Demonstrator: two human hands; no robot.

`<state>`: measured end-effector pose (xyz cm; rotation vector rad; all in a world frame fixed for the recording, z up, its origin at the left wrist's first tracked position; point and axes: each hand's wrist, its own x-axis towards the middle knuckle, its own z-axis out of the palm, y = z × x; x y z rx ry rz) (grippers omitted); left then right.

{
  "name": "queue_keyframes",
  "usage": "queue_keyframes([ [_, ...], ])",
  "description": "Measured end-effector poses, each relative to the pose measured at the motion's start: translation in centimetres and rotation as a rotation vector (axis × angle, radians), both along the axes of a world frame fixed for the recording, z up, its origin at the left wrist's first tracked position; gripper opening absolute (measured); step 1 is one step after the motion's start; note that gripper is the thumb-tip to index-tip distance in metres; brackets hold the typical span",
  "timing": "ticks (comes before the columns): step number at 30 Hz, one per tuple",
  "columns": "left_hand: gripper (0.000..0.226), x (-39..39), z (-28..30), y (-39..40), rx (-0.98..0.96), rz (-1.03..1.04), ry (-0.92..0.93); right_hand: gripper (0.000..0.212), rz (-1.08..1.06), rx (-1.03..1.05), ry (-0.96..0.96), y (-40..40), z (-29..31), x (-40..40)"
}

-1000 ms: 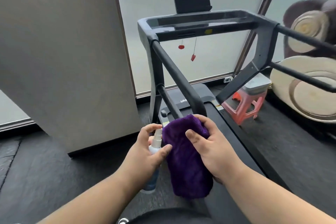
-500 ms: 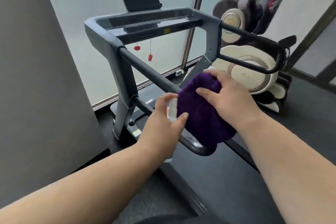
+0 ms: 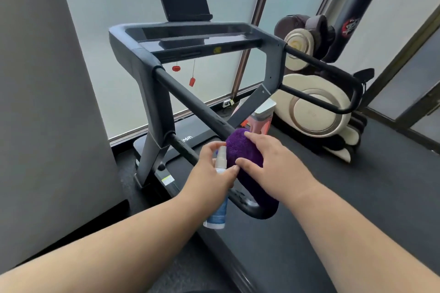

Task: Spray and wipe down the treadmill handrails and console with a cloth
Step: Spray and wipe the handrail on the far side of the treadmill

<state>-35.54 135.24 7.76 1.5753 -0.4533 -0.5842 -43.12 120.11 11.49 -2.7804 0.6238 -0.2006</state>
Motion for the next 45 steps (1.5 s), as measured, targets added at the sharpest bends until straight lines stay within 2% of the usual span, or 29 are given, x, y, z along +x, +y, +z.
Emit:
queue_keyframes([
  [5, 0.044, -1.2, -0.9, 0.7, -0.038, 0.184, -0.015, 0.070, 0.043, -0.212, 0.093, 0.1, -0.5, 0.2],
  [13, 0.048, -2.2, -1.7, 1.1, -0.070, 0.417, -0.161, 0.069, 0.185, -0.226, 0.197, -1.3, 0.5, 3.1],
  [17, 0.049, -2.7, -2.2, 0.4, -0.080, 0.488, -0.164, 0.070, 0.251, -0.203, 0.255, -1.4, 1.5, 8.9],
  [23, 0.049, -3.3, -2.7, -0.4, -0.045, 0.563, -0.205, 0.073, 0.257, -0.124, 0.228, -0.6, 0.7, 16.5],
  [28, 0.048, -1.9, -2.3, -0.2, 0.000, 0.565, -0.231, 0.074, 0.282, -0.180, 0.251, -0.8, 1.1, 15.1],
  [33, 0.049, 2.6, -1.4, 0.9, 0.005, 0.554, -0.313, 0.072, 0.288, -0.257, 0.272, -0.8, 1.3, 12.7],
  [45, 0.049, 15.2, 0.3, 5.9, 0.019, 0.354, -0.329, 0.077, 0.077, -0.276, 0.308, 2.9, 0.6, 28.8],
])
